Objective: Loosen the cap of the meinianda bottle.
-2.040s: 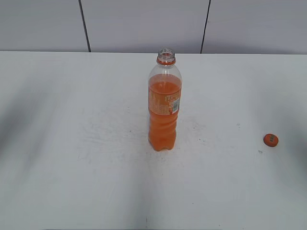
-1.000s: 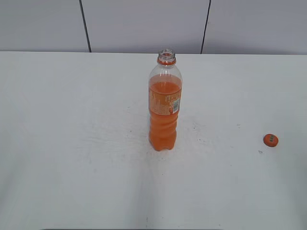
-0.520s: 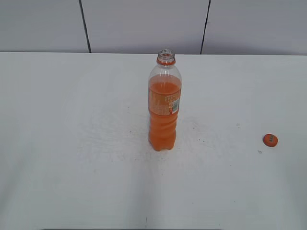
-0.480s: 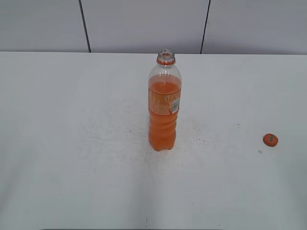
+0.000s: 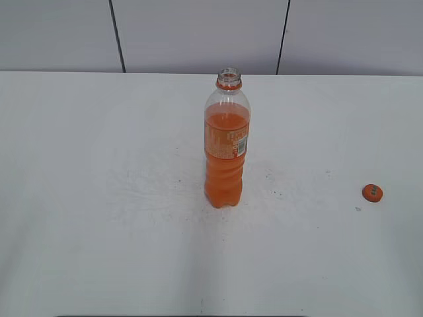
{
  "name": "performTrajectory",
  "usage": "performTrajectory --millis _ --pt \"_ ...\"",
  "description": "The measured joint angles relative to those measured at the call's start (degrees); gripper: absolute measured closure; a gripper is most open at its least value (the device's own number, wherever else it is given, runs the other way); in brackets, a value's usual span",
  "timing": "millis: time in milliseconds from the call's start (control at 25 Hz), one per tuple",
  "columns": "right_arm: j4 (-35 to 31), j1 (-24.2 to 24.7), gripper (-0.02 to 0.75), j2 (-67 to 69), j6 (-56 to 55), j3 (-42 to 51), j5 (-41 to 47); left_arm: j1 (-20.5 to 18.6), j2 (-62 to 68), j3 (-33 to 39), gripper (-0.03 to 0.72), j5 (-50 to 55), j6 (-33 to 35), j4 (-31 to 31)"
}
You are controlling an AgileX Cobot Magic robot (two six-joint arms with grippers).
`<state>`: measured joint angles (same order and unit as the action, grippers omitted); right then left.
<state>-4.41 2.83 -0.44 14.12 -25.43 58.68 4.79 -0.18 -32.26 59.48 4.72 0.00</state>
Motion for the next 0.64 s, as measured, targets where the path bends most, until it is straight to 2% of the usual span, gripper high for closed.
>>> performTrajectory --millis 120,640 --pt "0.00 0.00 0.174 -0.05 0.00 0.00 0.00 -2.00 0.00 0.00 0.103 -0.02 0.00 0.00" --pt "0.00 0.00 0.174 -0.05 0.00 0.00 0.00 -2.14 0.00 0.00 0.108 -0.14 0.00 0.00"
